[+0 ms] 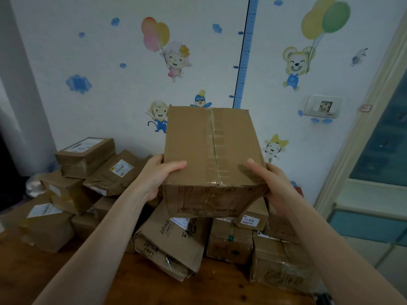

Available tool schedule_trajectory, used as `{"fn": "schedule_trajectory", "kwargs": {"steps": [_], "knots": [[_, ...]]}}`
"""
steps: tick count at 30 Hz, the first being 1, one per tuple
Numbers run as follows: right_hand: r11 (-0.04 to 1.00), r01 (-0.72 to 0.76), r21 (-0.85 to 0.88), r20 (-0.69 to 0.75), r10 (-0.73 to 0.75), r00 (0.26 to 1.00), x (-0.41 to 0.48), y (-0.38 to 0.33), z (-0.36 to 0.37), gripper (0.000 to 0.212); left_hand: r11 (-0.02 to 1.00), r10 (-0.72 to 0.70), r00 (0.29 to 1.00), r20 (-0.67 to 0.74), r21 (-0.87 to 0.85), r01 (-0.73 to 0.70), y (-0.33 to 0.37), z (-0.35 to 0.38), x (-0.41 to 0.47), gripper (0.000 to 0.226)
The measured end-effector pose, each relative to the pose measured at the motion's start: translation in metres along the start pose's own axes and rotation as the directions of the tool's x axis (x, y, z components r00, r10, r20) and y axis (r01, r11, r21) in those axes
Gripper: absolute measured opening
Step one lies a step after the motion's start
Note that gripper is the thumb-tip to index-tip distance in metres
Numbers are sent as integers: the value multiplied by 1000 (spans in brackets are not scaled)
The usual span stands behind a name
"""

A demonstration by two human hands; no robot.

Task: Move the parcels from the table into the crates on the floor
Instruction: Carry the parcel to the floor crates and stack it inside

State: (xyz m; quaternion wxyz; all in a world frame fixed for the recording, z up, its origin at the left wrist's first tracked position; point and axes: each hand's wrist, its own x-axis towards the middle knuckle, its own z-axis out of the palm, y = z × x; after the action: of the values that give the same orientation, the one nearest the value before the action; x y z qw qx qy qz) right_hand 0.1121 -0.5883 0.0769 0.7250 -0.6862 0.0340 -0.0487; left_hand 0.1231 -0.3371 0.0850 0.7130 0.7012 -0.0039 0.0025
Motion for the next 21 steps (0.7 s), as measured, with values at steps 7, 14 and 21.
{"fn": "schedule_trajectory", "kwargs": {"steps": [7, 14, 21], "knots": [[995, 30, -100, -79, -38, 996, -2, 15, 4, 40, 993, 92, 995, -28, 75, -89, -3, -2, 5, 42], [969, 62, -240, -108, -90, 990, -1, 19, 2, 57, 973, 201, 977, -65, 125, -192, -13, 2, -1, 41], [971, 141, -196, -66, -156, 986, -5, 32, 3, 38, 951, 247, 962, -112, 216, -219, -5, 5, 2, 50]]}}
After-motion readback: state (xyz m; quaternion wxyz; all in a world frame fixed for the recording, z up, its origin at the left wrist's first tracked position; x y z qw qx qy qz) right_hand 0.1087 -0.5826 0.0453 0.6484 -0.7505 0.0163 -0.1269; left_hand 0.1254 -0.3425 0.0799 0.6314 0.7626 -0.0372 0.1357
